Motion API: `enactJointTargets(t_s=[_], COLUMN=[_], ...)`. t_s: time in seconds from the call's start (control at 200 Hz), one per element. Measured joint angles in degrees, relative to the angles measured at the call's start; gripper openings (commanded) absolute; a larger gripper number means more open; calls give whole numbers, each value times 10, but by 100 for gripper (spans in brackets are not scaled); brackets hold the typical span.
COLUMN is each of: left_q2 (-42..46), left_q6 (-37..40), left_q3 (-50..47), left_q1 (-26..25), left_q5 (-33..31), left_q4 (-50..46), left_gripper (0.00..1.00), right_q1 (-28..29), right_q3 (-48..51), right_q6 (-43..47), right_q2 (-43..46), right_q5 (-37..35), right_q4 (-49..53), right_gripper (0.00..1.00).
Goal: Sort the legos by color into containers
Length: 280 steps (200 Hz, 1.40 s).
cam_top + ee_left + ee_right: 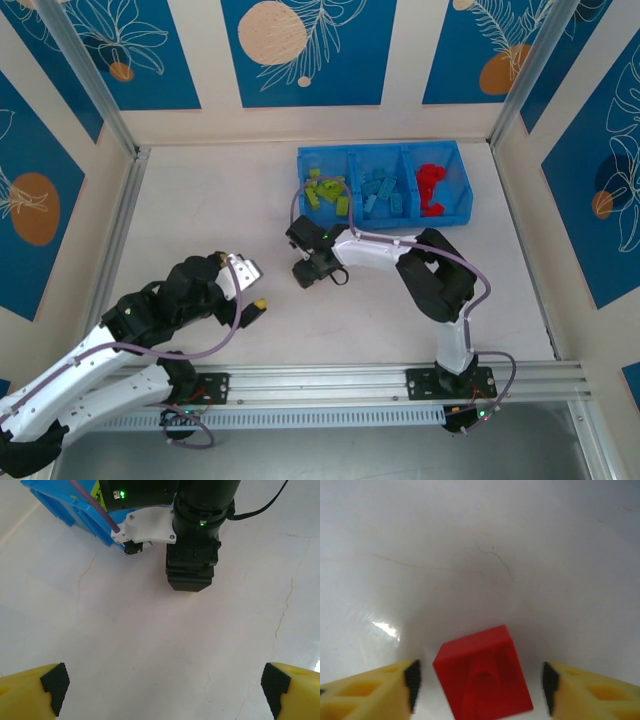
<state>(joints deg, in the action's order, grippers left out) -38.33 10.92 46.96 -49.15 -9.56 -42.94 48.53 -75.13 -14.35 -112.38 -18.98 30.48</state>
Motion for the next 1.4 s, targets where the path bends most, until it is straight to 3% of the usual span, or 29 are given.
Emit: enactJointTargets(t_s=[0.115,0.335,0.58,0.71,0.855,0.975,1.105,1.185,1.295,1.4], left_q2=[0,0,0,0,0,0,0,2,9,12], left_q6=[0,0,1,2,2,2,2,2,2,2], left_q3=[0,0,0,-1,-1,-1,-1,-1,-2,-5], left_q1=[0,0,0,2,3,3,3,4,4,5], left_q5=[0,-1,0,1,5,5,5,5,2,-4], left_q4=[0,0,0,0,0,0,0,0,0,0], left_gripper=[100,100,100,100,100,100,100,100,100,100], right_q1=[-6,-10,-44,-119,-277,-406,-490,-513,-521,-520], right_q3=[-2,33,141,189,200,170,87,24,-58,-125], right_q6=[-11,-31,-98,-143,-182,-196,-200,-202,-200,-198], right_q2=[-2,39,226,342,409,374,255,172,74,21], right_q5=[5,11,14,10,11,10,16,16,6,-1], right_q4=[-2,-29,-79,-112,-136,-134,-126,-110,-78,-25], right_gripper=[33,29,26,26,23,23,27,35,61,65])
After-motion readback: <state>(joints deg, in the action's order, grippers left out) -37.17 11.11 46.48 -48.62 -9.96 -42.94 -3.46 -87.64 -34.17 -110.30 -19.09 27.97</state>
